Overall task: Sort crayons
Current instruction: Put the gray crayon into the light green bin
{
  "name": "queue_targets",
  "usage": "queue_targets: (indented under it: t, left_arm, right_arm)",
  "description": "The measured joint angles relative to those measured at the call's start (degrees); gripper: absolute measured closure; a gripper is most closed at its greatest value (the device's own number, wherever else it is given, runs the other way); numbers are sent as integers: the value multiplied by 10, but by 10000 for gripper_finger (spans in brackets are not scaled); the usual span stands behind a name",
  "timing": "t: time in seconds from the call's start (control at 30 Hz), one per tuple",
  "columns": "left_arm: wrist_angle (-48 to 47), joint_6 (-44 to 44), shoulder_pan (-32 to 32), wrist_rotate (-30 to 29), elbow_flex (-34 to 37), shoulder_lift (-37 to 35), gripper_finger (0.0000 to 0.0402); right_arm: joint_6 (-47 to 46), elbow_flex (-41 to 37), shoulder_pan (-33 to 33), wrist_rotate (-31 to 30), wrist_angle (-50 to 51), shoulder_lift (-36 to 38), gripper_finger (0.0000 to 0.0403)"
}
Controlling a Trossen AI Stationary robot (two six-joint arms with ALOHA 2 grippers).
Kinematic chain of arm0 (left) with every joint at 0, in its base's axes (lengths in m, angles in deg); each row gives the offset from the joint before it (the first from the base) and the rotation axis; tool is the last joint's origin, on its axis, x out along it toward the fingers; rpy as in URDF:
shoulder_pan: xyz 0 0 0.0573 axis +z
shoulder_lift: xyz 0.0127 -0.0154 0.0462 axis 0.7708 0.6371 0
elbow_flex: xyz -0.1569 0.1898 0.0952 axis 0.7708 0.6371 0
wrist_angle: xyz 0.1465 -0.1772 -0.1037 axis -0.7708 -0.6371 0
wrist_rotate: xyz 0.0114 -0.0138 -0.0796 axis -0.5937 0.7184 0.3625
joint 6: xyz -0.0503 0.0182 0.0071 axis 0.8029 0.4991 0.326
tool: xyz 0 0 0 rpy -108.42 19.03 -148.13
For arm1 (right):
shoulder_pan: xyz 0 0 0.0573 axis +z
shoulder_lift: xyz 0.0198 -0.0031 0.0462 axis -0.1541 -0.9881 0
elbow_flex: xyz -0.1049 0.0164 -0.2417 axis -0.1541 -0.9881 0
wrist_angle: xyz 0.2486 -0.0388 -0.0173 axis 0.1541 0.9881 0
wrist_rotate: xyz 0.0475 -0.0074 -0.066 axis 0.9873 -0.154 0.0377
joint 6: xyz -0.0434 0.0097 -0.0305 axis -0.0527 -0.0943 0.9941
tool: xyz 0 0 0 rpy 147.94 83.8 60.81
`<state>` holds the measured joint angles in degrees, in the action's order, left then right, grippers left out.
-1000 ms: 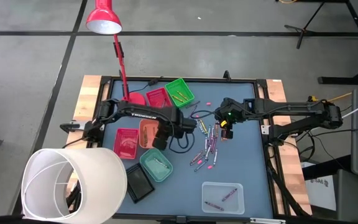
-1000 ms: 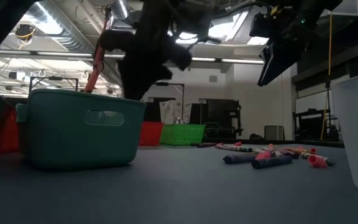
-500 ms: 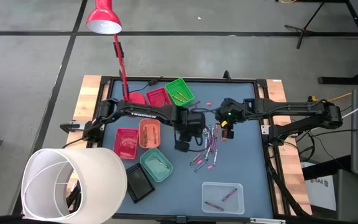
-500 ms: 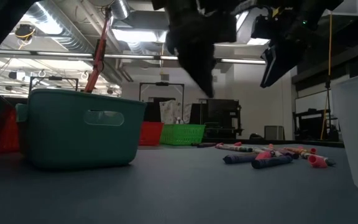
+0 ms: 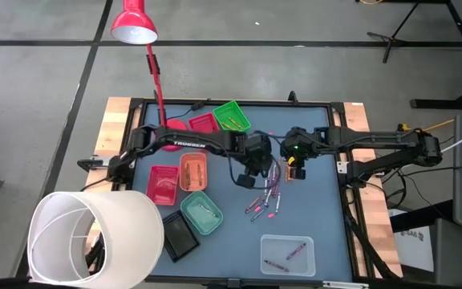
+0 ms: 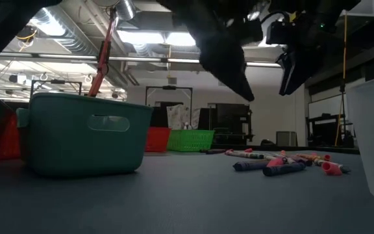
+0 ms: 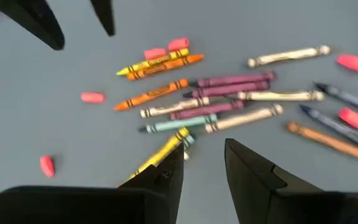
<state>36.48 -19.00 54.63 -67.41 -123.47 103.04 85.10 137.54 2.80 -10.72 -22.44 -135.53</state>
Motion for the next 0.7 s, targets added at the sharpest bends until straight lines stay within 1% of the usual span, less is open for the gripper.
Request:
queue_targets:
  t: [0.07,0.27,0.43,0.57,0.7]
  left_arm:
    - [-1,-10,9,7,0,14,302]
    - [38,-57,36,8,0,58,302]
    - [36,-82,54,8,1,89,302]
    - [39,-89,66,9,1,95,302]
    - [37,-87,74,36,1,96,302]
  right_arm:
    - [0,0,0,0,9,1,269]
    - [2,0,0,-3,19,2,269]
    - [2,0,0,-5,18,2,269]
    - [2,0,0,-6,18,2,269]
    - [2,0,0,-7,18,2,269]
